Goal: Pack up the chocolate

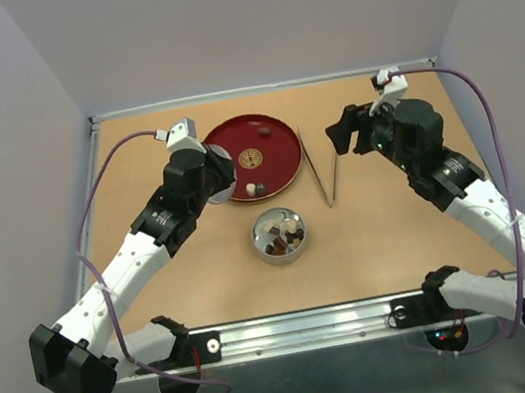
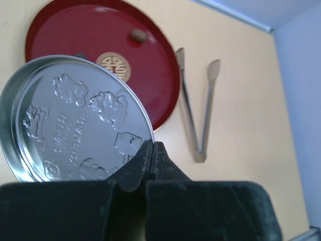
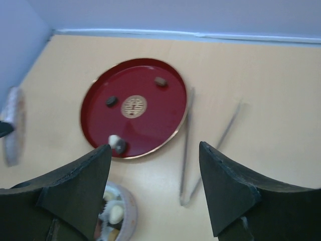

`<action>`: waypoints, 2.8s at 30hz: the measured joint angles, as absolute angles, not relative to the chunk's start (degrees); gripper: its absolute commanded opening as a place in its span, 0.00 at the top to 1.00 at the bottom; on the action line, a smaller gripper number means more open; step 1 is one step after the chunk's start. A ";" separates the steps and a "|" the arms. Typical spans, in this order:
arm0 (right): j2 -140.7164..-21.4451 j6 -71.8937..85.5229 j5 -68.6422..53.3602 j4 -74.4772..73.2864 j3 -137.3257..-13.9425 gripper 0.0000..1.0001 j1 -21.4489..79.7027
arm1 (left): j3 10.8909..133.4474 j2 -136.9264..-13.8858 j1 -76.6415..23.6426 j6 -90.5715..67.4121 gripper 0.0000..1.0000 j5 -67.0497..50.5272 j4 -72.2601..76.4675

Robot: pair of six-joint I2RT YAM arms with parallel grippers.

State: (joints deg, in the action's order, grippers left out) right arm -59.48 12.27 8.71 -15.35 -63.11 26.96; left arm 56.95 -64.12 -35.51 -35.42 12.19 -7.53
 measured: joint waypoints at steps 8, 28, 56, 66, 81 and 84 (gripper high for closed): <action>-52.53 20.27 -9.54 0.16 -50.70 0.25 27.83 | 55.86 -63.72 -35.51 -44.75 1.00 7.70 7.22; -63.02 10.41 4.32 7.77 -51.18 0.25 50.39 | 50.30 -64.60 -38.96 -64.20 1.00 5.34 21.80; -71.94 -4.34 30.04 15.00 -53.08 0.80 58.43 | 39.35 -57.23 -42.70 -75.05 0.43 8.36 27.18; -71.29 -7.40 39.03 11.75 -53.95 0.80 57.71 | 38.28 -51.64 -42.76 -67.18 0.20 4.89 20.38; -69.36 -0.30 30.94 -1.08 -70.06 0.82 57.71 | 27.07 -48.07 -38.39 -46.09 0.19 -5.37 25.80; -68.66 1.93 28.32 -2.42 -72.16 0.82 57.71 | 27.07 -45.76 -38.37 -43.68 0.19 -6.04 27.77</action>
